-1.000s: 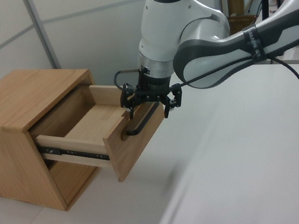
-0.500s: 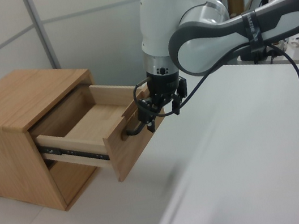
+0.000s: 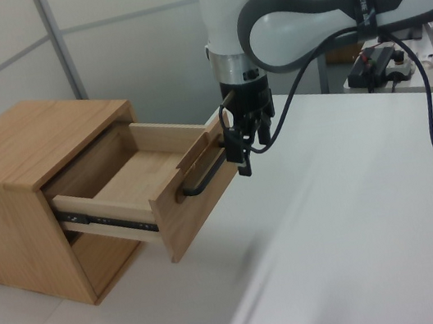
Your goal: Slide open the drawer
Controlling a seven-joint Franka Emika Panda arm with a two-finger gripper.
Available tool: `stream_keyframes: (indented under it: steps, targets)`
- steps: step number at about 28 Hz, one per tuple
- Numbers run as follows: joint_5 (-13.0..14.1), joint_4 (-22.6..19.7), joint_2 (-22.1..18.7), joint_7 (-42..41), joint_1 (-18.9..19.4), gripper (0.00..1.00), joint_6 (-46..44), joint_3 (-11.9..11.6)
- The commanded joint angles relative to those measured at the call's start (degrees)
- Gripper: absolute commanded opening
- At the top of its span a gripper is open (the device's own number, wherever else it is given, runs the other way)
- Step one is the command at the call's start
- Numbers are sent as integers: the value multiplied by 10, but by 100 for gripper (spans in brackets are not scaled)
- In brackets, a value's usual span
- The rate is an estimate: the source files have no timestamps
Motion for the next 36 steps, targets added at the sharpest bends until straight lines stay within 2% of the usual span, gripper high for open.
stream_keyframes:
  steps: [1,12,36]
  targets:
    - [8,23,16,-38,-10,100,-20,-2]
    - [8,59,29,-40,-10,100,-54,-2]
    - [13,79,26,-39,-10,100,-82,-2]
